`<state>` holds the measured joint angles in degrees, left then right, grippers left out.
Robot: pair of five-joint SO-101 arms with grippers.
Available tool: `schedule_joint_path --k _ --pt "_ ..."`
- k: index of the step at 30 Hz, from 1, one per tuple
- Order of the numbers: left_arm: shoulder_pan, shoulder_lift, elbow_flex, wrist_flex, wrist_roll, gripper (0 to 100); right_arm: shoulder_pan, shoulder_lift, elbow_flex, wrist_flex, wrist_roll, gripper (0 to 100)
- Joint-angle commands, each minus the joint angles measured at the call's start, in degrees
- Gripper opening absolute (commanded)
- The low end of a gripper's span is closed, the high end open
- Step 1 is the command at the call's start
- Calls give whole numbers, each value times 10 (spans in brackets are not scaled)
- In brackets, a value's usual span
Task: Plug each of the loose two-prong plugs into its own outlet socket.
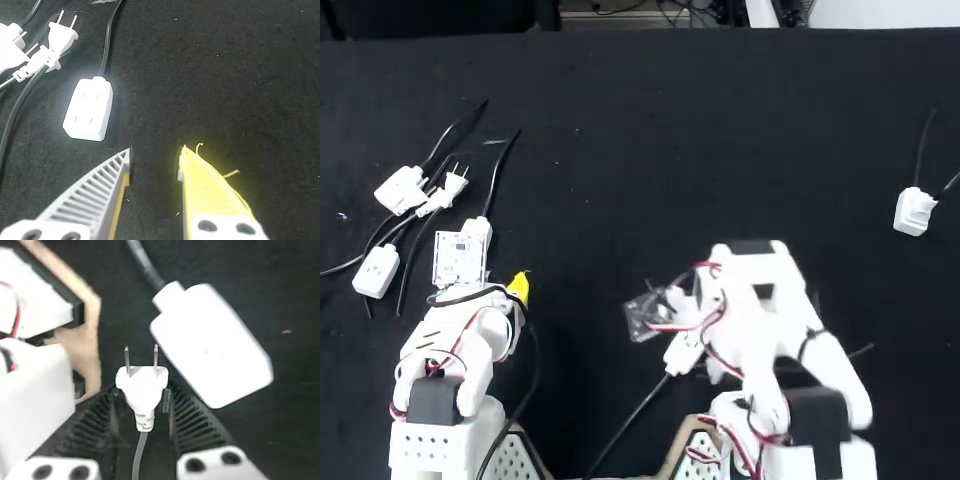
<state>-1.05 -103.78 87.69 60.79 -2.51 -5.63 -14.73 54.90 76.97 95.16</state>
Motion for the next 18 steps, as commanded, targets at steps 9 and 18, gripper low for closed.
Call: schedule_joint_path --k 9,18 --pt "-101 -4 -32 -1 0 167 -143 7 -51 -254 -311 11" --pt "-102 -4 -26 -1 -3 170 -230 -24 -96 -304 -549 11"
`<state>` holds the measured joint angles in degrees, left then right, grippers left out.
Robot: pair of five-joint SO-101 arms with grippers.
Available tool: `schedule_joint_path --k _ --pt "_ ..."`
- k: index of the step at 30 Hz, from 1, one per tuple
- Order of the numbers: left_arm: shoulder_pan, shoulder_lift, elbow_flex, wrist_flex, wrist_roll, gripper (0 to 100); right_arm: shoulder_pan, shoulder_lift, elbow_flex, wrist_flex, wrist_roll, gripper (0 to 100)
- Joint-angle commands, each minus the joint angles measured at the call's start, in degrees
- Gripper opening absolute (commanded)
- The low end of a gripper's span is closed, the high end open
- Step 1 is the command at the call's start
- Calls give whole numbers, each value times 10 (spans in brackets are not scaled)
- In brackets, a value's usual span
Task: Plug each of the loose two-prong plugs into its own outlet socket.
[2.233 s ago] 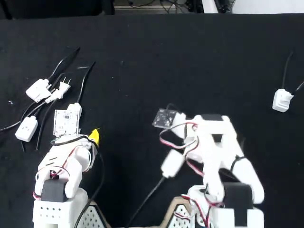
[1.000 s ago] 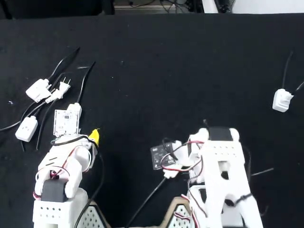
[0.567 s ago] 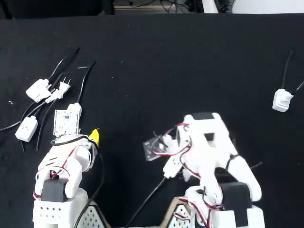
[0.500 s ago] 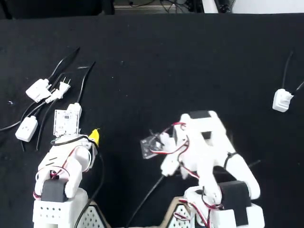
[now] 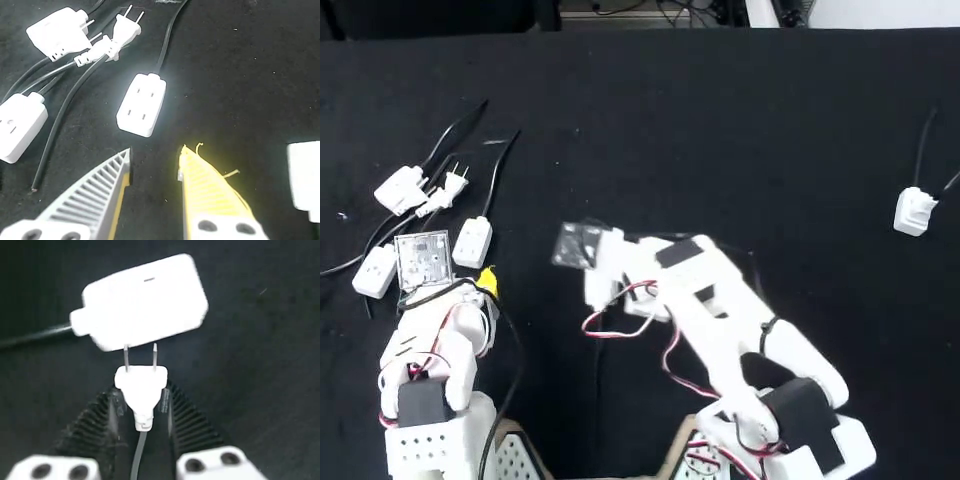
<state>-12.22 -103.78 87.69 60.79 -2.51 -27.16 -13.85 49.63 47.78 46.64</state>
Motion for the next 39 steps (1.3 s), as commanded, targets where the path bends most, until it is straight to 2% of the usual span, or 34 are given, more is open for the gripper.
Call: schedule_joint_path --k 1,7,14,18,21,25,30,33,39 --pt "15 -4 -26 0 -3 170 -10 -51 -45 -12 -79 11" --pt "67 2 -26 -3 -4 170 82 -189 -34 33 -109 11" --pt "179 3 -29 -25 -46 170 280 -335 7 103 -161 11" --pt "214 5 -26 -49 -47 170 341 -378 59 110 -166 11" --pt "219 42 -38 -63 -47 170 358 -399 105 91 -210 11" --pt "218 157 -103 -77 -47 170 348 -406 172 19 -279 11" --pt "222 356 -250 -62 -44 170 345 -407 224 -30 -295 11" --pt "269 471 -317 -62 -40 170 347 -407 245 -52 -295 11" --pt "400 673 -419 -77 12 171 348 -407 248 -55 -295 11"
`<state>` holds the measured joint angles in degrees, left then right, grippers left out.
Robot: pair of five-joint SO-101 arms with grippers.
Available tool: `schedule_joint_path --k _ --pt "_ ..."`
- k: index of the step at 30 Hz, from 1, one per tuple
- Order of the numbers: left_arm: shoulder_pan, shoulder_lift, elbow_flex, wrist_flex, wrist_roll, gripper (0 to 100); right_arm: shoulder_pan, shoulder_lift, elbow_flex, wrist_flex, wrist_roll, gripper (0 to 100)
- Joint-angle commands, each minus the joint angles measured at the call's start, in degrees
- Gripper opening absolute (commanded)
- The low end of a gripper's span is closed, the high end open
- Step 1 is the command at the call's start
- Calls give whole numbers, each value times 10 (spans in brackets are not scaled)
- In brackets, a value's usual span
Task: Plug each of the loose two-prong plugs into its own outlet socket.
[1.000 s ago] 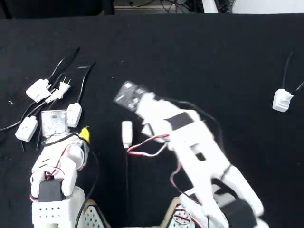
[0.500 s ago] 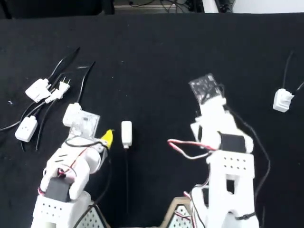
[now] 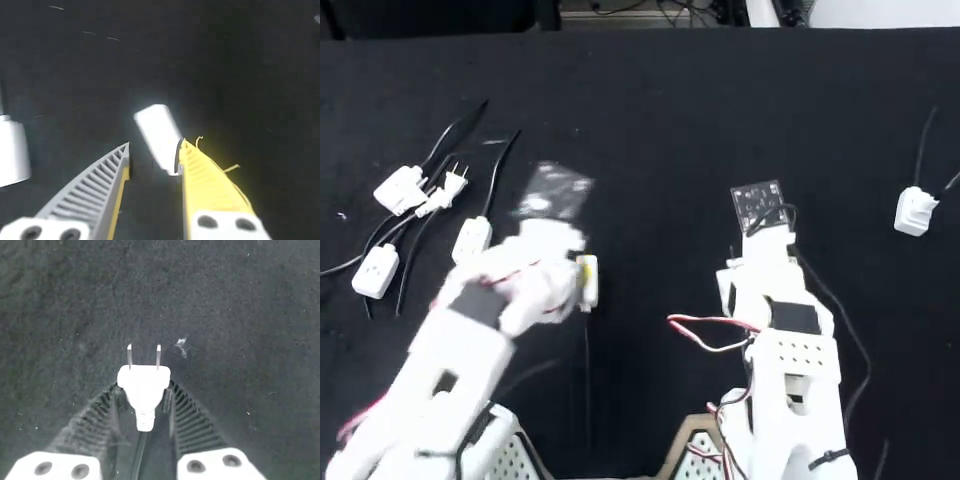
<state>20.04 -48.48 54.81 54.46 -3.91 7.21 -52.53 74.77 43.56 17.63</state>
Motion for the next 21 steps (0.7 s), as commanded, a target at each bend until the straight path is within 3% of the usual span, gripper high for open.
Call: schedule_joint_path --k 1,4,9,15,21 --pt "87 151 -102 -23 24 171 4 -21 -2 -13 -4 11" --pt "85 244 -119 -55 22 171 4 -19 -2 -12 -4 11" --pt "11 331 -138 -69 22 171 2 -18 -1 -12 -4 11" --pt "-88 295 -140 -48 -33 171 0 -20 4 -12 -4 11" --pt "-144 215 -141 -5 -88 171 0 -19 4 -12 -3 11"
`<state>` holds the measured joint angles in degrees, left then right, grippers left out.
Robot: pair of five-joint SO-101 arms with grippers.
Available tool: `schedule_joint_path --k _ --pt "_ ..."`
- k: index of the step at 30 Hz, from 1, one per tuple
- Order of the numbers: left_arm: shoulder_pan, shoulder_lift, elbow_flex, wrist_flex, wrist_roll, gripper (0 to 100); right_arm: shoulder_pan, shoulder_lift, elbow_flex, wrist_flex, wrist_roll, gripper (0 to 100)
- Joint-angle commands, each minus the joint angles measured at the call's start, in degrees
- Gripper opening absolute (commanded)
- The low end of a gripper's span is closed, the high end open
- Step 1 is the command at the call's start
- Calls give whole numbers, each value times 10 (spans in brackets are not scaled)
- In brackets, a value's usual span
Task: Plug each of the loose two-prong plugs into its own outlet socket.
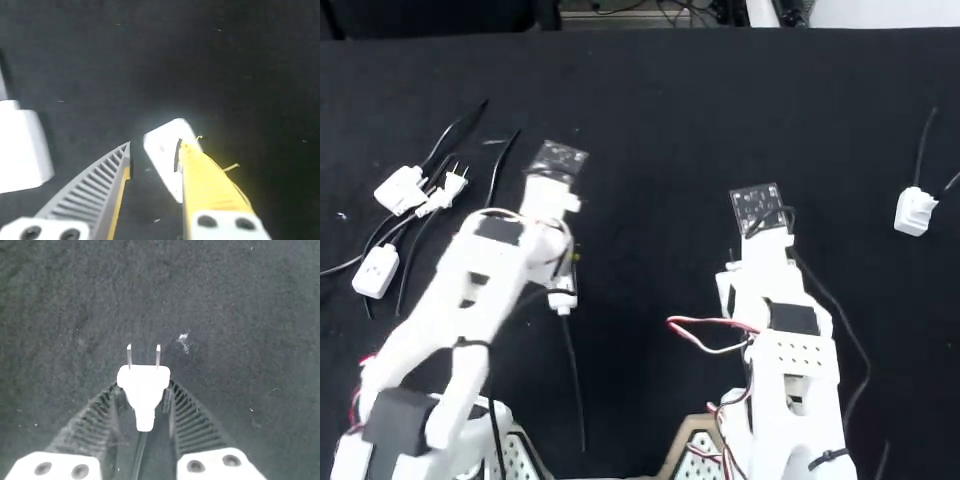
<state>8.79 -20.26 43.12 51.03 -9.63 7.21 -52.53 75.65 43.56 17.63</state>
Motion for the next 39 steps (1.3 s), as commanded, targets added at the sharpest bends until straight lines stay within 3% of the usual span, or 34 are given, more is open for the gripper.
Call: schedule_joint_path --k 1,6,9,12,15,21,24,27,31,36,39 --pt "-31 -84 -27 50 -32 171 0 -19 -5 -12 -4 11" --pt "28 -149 -11 171 -18 171 0 -18 -6 -12 -3 11" --pt "55 -159 33 173 66 173 0 -18 -6 -13 -3 11" --pt "65 -163 100 132 176 238 0 -18 -6 -13 -3 11" --pt "65 -163 165 61 236 284 0 -18 -6 -13 -3 11" --pt "60 -157 271 -97 237 270 0 -18 -5 -12 -4 11" --pt "59 -163 276 -101 237 268 0 -18 -5 -12 -4 11" --pt "59 -163 275 -105 236 191 0 -18 -5 -12 -4 11" --pt "59 -156 259 -104 159 22 1 -18 -5 -12 -4 11" --pt "59 -156 257 -103 16 30 1 -18 -4 -11 -4 11" --pt "59 -157 257 -101 -110 30 1 -18 -1 -11 -3 11"
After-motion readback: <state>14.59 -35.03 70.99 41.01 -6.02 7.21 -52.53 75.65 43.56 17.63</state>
